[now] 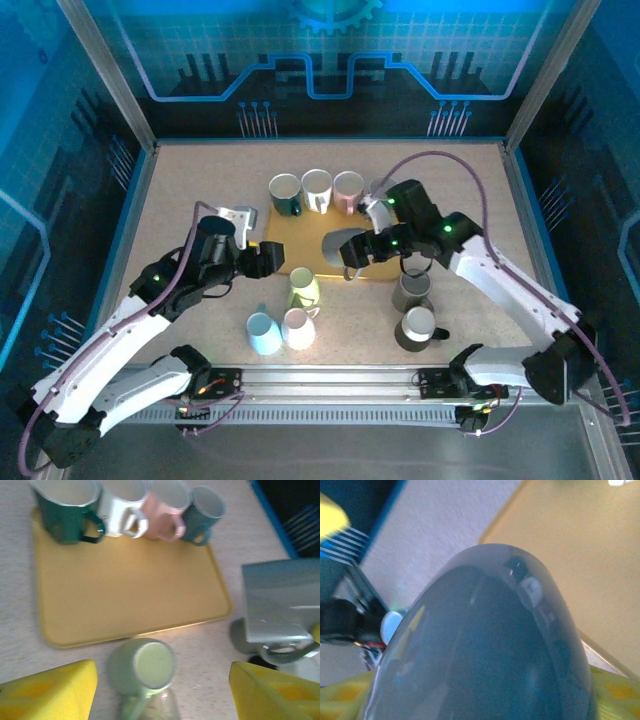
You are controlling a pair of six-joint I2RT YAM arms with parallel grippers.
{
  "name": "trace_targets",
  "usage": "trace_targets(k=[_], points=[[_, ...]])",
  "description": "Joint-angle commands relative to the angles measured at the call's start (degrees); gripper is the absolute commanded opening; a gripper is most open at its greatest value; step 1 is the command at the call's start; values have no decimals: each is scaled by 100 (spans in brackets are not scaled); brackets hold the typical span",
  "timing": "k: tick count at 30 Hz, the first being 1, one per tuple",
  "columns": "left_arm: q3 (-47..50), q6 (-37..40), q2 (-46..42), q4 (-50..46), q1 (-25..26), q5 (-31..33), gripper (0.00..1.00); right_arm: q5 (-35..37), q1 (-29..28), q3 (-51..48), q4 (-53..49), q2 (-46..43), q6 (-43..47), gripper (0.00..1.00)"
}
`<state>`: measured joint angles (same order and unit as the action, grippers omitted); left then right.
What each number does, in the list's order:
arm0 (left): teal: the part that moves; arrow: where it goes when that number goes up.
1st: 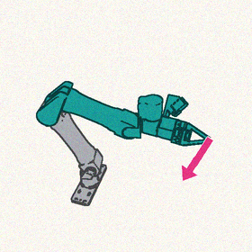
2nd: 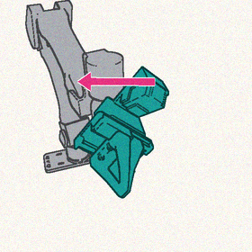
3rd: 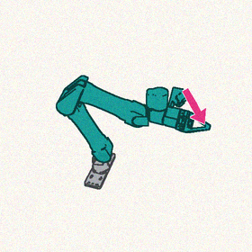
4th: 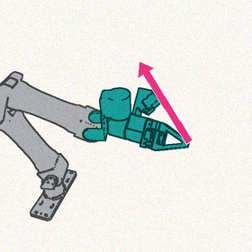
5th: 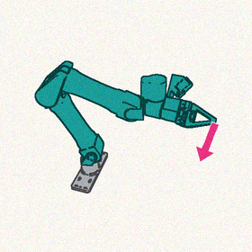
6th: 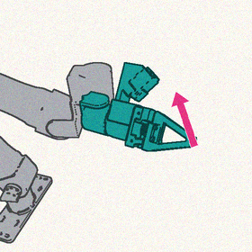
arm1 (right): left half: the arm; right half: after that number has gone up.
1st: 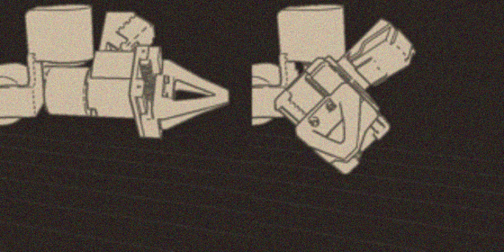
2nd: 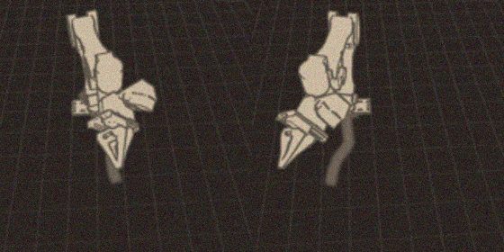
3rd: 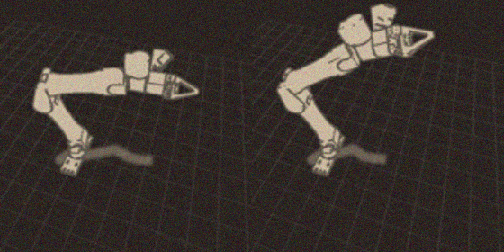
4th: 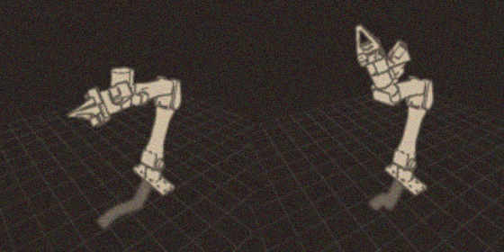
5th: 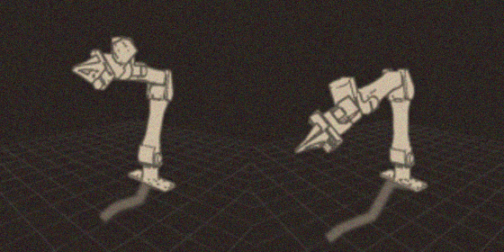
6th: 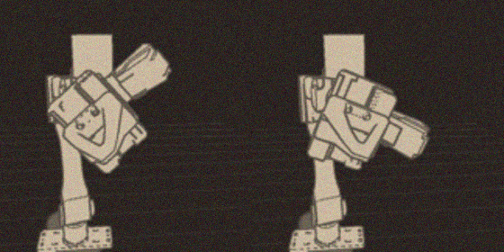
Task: Turn the mug right side up
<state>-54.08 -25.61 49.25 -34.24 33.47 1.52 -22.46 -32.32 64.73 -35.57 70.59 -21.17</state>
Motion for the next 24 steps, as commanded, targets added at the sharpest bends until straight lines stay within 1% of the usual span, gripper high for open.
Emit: trace_targets(k=[1, 3, 5, 9, 10, 13, 17, 20, 24], points=[[140, -537, -86, 843, -38, -1287, 73, -1016, 336, -542, 2070, -402, -1370, 33], [422, -919, -36, 1504, -41, -1914, 74, -1260, 564, -976, 3016, -623, -2059, 33], [693, -1263, 64, 2169, -40, -2389, 76, -1398, 772, -1381, 3937, -802, -2727, 33], [1137, -1973, 339, 3470, -42, -2996, 77, -1556, 1106, -2214, 5875, -999, -4079, 33], [1216, -2144, 440, 3820, -35, -3157, 77, -1599, 1142, -2311, 6177, -982, -4290, 33], [1377, -2665, 829, 4720, -37, -3506, 77, -1673, 1186, -2480, 6803, -964, -4640, 33], [1388, -2948, 1149, 5195, -36, -3540, 76, -1750, 1245, -2618, 7363, -955, -4938, 33], [1383, -3242, 1391, 5771, -38, -3663, 76, -1876, 1254, -2671, 7824, -857, -5220, 33], [1352, -3632, 1710, 6597, -36, -3851, 72, -1995, 1257, -2801, 8577, -689, -5632, 33]])
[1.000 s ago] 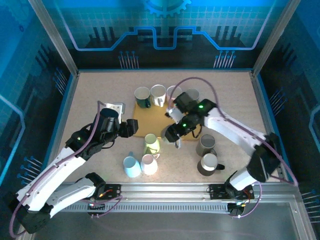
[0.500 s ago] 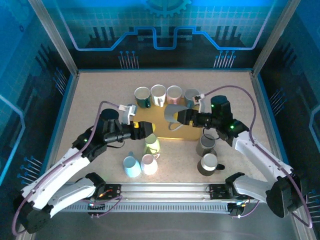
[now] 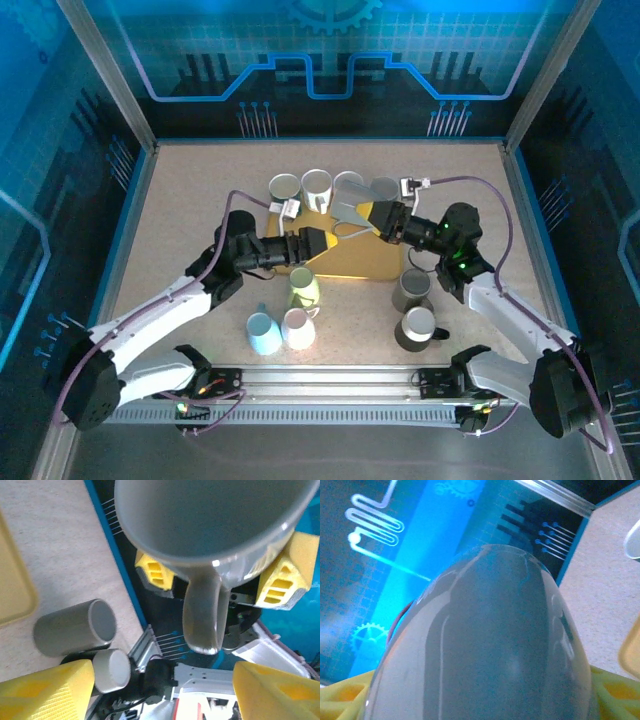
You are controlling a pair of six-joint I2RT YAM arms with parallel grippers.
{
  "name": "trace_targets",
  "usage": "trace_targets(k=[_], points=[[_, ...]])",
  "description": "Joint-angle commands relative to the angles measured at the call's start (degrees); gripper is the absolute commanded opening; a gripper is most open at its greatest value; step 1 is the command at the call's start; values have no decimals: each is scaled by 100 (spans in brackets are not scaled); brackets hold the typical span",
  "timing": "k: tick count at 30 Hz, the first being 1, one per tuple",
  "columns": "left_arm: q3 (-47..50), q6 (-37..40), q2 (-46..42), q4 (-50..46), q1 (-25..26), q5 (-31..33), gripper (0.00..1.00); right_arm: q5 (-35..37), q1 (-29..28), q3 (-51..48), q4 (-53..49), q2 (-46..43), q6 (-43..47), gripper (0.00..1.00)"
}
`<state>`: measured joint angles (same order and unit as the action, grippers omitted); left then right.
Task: Turn the mug right side up
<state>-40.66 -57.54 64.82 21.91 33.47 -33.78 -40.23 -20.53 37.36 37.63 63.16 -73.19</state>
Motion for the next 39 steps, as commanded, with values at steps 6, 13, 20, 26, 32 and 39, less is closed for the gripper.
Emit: trace_targets(k=[6, 13, 20, 26, 32, 39], points=[[-53, -637, 399, 1593, -41, -475, 65, -408, 63, -120, 1644, 152, -635, 33], [-123, -649, 581, 1784, -40, -541, 51, -642, 6, -172, 1891, 230, -724, 33], [-134, -801, 656, 2221, -35, -690, 37, -764, -198, -272, 2548, 507, -1010, 33], [-60, -603, 398, 2106, -42, -710, 2, -632, -429, -317, 2376, 584, -723, 38], [-44, -253, 58, 1663, -40, -635, 0, -600, -504, -318, 2133, 562, -463, 76], [-116, 590, -480, 480, -46, -234, 0, -471, -413, -213, 880, 118, 296, 100]])
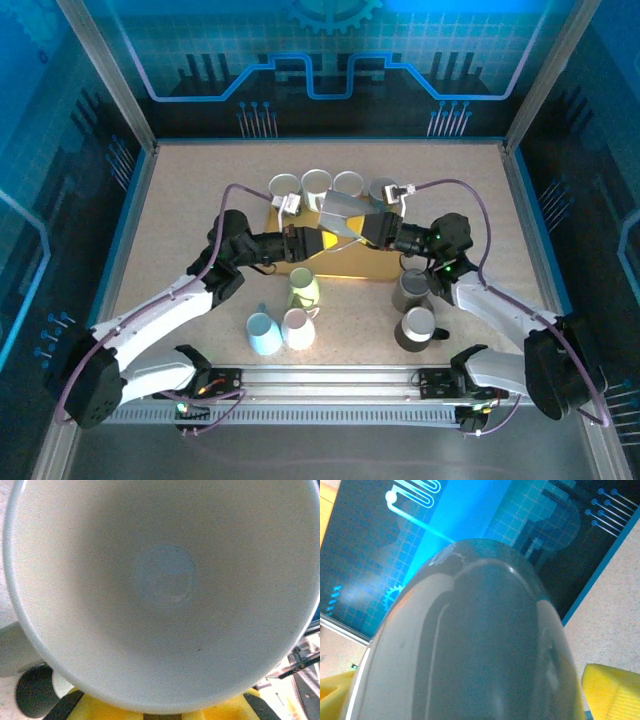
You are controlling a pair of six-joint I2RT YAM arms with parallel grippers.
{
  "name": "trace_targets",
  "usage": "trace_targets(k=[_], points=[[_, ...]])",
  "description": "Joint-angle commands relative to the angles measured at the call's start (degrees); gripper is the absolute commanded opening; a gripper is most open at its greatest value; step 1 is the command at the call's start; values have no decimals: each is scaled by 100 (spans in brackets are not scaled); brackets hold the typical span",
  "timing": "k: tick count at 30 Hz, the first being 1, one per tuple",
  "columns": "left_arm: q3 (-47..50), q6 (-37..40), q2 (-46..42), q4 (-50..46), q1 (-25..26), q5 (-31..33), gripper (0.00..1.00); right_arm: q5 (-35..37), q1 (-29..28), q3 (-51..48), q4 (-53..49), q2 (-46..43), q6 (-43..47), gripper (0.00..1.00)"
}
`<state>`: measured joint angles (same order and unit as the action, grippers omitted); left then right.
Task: Turn the mug right side up
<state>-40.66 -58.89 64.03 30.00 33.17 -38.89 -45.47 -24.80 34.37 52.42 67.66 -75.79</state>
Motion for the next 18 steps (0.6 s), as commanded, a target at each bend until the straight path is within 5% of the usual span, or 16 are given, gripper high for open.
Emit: trace_targets(k=[1, 9, 14, 18], points=[[-178, 975, -535, -705, -19, 407, 0, 111, 56, 108, -995, -469, 818, 100], [-1292, 3520, -1037, -4624, 1, 2864, 0, 1902, 60, 1050, -5765, -1800, 3930, 100], [-1810, 4152, -448, -5972, 5, 4504, 0, 3103, -266, 1455, -6975, -1919, 4621, 100], [-2019, 4218, 60, -6477, -4, 5232, 0, 3103, -373, 1441, -7046, -1996, 4901, 100]])
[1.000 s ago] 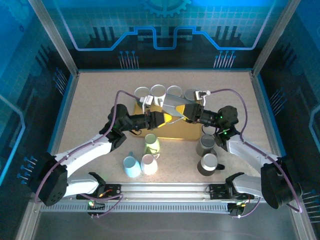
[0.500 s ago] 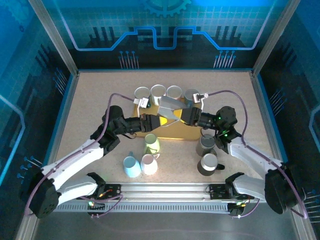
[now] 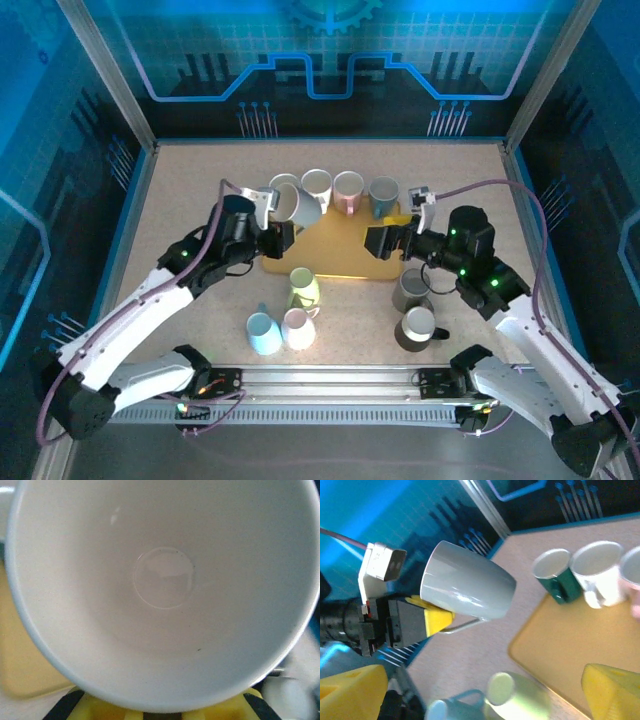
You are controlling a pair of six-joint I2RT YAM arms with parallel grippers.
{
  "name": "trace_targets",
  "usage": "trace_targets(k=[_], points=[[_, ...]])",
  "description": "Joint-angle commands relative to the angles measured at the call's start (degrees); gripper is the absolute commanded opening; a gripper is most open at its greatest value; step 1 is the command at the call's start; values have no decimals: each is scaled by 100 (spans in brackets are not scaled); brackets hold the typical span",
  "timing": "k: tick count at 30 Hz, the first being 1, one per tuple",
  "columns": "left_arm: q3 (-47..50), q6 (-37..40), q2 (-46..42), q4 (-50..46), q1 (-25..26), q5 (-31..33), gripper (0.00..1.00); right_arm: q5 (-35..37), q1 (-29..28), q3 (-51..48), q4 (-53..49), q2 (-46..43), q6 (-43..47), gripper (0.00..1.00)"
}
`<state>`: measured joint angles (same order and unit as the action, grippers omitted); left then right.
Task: Turn the mug right side up
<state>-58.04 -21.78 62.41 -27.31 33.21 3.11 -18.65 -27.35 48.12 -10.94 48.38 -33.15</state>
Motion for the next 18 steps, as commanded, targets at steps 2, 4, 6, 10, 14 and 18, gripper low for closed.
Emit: trace_targets(k=[2, 4, 6, 10, 14, 18], points=[[-334, 521, 448, -867, -17, 1217, 0, 591, -298, 117, -856, -40, 824, 100], [-402, 585, 701, -949, -23, 1399, 0, 707, -484, 274, -1127, 109, 1047, 100], [-482, 697, 959, -965, -24, 1543, 0, 877, -686, 417, -1228, 189, 1173, 100], [-583, 879, 1401, -756, -59, 1787, 0, 1143, -1011, 377, -1188, 196, 1350, 100], [-686, 1018, 1873, -560, -178, 1724, 0, 1198, -1127, 372, -1217, 182, 1467, 100], [-666, 1322, 2252, -189, -332, 1438, 0, 1117, -1162, 350, -1249, 129, 1607, 100]])
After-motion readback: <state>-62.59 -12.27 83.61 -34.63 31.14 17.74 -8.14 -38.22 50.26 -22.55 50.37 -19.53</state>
